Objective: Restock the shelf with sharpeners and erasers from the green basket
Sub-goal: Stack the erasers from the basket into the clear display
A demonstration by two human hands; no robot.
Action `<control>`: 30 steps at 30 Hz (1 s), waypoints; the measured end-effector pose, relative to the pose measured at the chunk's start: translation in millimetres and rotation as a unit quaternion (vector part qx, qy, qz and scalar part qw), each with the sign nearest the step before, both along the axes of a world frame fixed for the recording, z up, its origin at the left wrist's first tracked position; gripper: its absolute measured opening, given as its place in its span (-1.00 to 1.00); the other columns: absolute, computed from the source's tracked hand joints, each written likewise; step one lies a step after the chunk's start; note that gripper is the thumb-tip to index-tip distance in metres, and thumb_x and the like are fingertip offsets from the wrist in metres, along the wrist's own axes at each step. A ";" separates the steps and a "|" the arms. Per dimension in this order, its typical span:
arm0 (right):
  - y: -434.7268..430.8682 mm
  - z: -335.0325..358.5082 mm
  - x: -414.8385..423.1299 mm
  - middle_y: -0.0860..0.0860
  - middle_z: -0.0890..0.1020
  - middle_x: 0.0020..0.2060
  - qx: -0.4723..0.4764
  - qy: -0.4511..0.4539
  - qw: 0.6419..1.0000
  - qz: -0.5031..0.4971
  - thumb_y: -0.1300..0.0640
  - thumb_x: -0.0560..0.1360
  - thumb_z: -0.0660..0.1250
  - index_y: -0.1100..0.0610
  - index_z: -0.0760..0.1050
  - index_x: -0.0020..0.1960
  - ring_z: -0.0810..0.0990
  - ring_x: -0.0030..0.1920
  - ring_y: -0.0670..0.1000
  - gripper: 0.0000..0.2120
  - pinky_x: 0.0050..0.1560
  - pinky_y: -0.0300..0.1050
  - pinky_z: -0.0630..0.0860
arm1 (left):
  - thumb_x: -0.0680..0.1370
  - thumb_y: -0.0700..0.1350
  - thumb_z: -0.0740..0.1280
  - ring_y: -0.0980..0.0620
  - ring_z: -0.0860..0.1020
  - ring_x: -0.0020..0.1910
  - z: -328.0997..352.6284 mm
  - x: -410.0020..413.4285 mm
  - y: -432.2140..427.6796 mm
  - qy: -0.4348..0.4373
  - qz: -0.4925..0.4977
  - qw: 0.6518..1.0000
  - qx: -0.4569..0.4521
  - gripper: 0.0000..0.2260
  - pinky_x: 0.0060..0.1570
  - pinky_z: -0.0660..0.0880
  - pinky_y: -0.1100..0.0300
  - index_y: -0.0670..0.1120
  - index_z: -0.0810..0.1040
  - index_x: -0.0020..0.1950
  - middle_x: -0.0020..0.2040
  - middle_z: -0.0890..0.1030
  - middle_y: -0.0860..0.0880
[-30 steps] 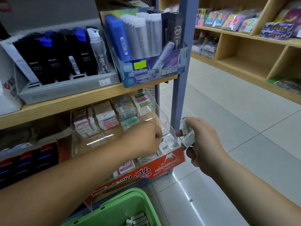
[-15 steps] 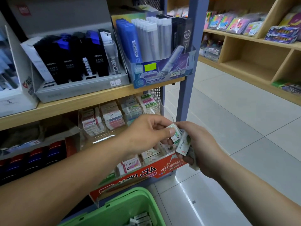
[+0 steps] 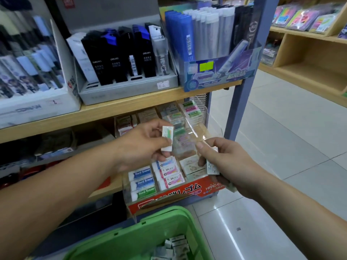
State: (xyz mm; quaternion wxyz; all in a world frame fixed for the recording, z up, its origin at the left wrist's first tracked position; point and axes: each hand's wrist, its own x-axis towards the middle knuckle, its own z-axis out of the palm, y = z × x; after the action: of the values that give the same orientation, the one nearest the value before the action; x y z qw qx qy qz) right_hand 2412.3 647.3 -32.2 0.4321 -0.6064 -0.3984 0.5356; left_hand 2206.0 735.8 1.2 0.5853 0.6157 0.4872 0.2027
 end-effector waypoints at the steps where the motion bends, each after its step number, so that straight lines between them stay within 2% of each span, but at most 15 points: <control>1: 2.0 -0.8 -3.6 0.14 0.75 -0.10 0.000 0.003 1.000 0.007 -0.12 0.62 0.36 0.11 0.60 0.01 0.77 -0.25 0.06 -0.72 -0.44 -0.21 0.56 | 0.64 -0.28 0.35 -0.04 0.68 -0.09 -2.3 -7.4 0.1 0.024 0.001 0.999 0.022 -0.68 -0.13 0.66 0.17 0.03 0.55 0.32 0.13 0.66 -0.15; 3: 7.0 -1.5 -9.2 0.13 0.75 -0.07 -0.001 0.004 1.000 0.014 -0.13 0.63 0.35 0.09 0.61 0.05 0.75 -0.28 0.03 -0.73 -0.41 -0.20 0.57 | 0.59 -0.25 0.43 0.03 0.70 -0.11 -8.1 -19.4 2.3 0.087 0.009 0.993 0.075 -0.65 -0.13 0.65 0.18 0.09 0.56 0.31 0.05 0.70 -0.05; 6: 11.4 -0.4 -14.7 0.08 0.76 -0.10 -0.018 -0.002 1.000 0.013 -0.14 0.63 0.34 0.14 0.59 0.11 0.77 -0.25 0.07 -0.67 -0.41 -0.19 0.59 | 0.52 -0.18 0.53 0.11 0.71 -0.12 -14.8 -32.5 5.2 0.150 0.029 0.979 0.132 -0.76 -0.16 0.64 0.17 0.04 0.62 0.13 -0.09 0.72 0.01; 9: 15.1 -0.7 -17.4 0.06 0.77 -0.12 -0.022 -0.020 0.999 0.014 -0.17 0.64 0.32 0.13 0.60 0.12 0.78 -0.24 0.11 -0.64 -0.37 -0.14 0.61 | 0.52 -0.20 0.53 0.10 0.71 -0.17 -22.9 -36.5 -2.1 0.130 0.000 0.984 0.122 -0.88 -0.24 0.63 0.24 -0.03 0.67 0.00 -0.16 0.73 0.01; 12: 18.7 -3.9 -19.3 0.06 0.73 -0.16 -0.018 -0.025 1.000 -0.007 -0.14 0.65 0.32 0.07 0.62 0.11 0.64 -0.44 0.01 -0.71 -0.55 -0.25 0.40 | 0.52 -0.22 0.53 0.02 0.71 -0.13 -36.1 -36.5 -7.4 0.122 -0.006 0.980 0.159 -0.89 -0.15 0.68 0.14 -0.04 0.67 -0.03 -0.12 0.72 -0.05; 14: 20.2 -6.9 -19.0 0.09 0.72 -0.16 -0.016 -0.016 1.000 -0.020 -0.12 0.65 0.33 0.05 0.63 0.10 0.55 -0.47 0.02 -0.75 -0.57 -0.26 0.32 | 0.52 -0.20 0.53 0.03 0.70 -0.12 -42.3 -36.9 -6.0 0.130 0.007 0.974 0.187 -0.89 -0.13 0.69 0.13 -0.03 0.67 -0.04 -0.10 0.72 -0.05; 18: 21.6 -10.5 -18.2 0.10 0.72 -0.15 -0.007 -0.008 0.999 -0.032 -0.10 0.65 0.34 0.05 0.63 0.06 0.49 -0.45 0.03 -0.77 -0.54 -0.25 0.28 | 0.53 -0.22 0.52 0.17 0.65 -0.19 -43.4 -42.5 5.3 0.119 0.036 0.965 0.233 -0.89 -0.19 0.59 0.33 -0.03 0.67 -0.01 -0.11 0.69 0.02; 21: 24.7 -11.2 -23.2 0.09 0.73 -0.16 -0.004 -0.018 0.999 -0.040 -0.10 0.65 0.34 0.05 0.63 0.08 0.53 -0.45 0.03 -0.77 -0.53 -0.26 0.31 | 0.56 -0.26 0.45 0.18 0.63 -0.14 -37.0 -45.4 24.9 0.168 0.034 0.942 0.289 -0.85 -0.20 0.52 0.45 0.01 0.67 -0.02 -0.09 0.66 0.09; 23: 28.7 -10.4 -27.5 0.07 0.73 -0.19 -0.004 -0.015 0.998 -0.054 -0.10 0.65 0.34 0.05 0.62 0.12 0.53 -0.51 0.01 -0.76 -0.55 -0.28 0.31 | 0.55 -0.21 0.48 0.24 0.62 -0.15 -33.0 -42.8 37.2 0.196 0.026 0.941 0.274 -0.81 -0.23 0.49 0.49 0.10 0.65 -0.08 -0.11 0.66 0.15; 25: 31.3 -7.2 -31.3 0.07 0.72 -0.22 -0.010 -0.010 0.998 -0.064 -0.09 0.66 0.33 0.04 0.61 0.14 0.47 -0.59 -0.03 -0.78 -0.58 -0.30 0.27 | 0.53 -0.11 0.53 0.26 0.60 -0.13 -30.6 -35.9 48.5 0.229 0.023 0.941 0.247 -0.83 -0.20 0.49 0.43 0.15 0.64 -0.15 -0.11 0.65 0.20; 27: 32.5 -5.3 -33.7 0.07 0.72 -0.23 -0.014 -0.011 0.998 -0.060 -0.08 0.67 0.32 0.05 0.61 0.16 0.44 -0.62 -0.06 -0.77 -0.59 -0.30 0.26 | 0.51 -0.03 0.55 0.22 0.58 -0.04 -31.1 -27.2 58.7 0.276 0.015 0.930 0.243 -0.86 -0.08 0.51 0.29 0.16 0.63 -0.17 -0.07 0.61 0.24; 30: 32.8 -5.5 -34.0 0.03 0.72 -0.29 -0.019 -0.006 0.998 -0.051 -0.08 0.67 0.31 0.07 0.61 0.17 0.46 -0.62 -0.06 -0.75 -0.61 -0.28 0.29 | 0.50 -0.03 0.54 0.15 0.58 0.00 -35.9 -18.4 71.5 0.317 0.000 0.919 0.235 -0.85 -0.01 0.53 0.22 0.16 0.64 -0.21 -0.10 0.60 0.25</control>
State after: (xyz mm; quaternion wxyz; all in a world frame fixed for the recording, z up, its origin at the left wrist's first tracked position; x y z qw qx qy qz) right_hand 2378.3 680.1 -37.7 0.4447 -0.6373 -0.3590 0.5169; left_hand 2187.6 807.4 -34.7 0.2388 0.7679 0.5850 0.1057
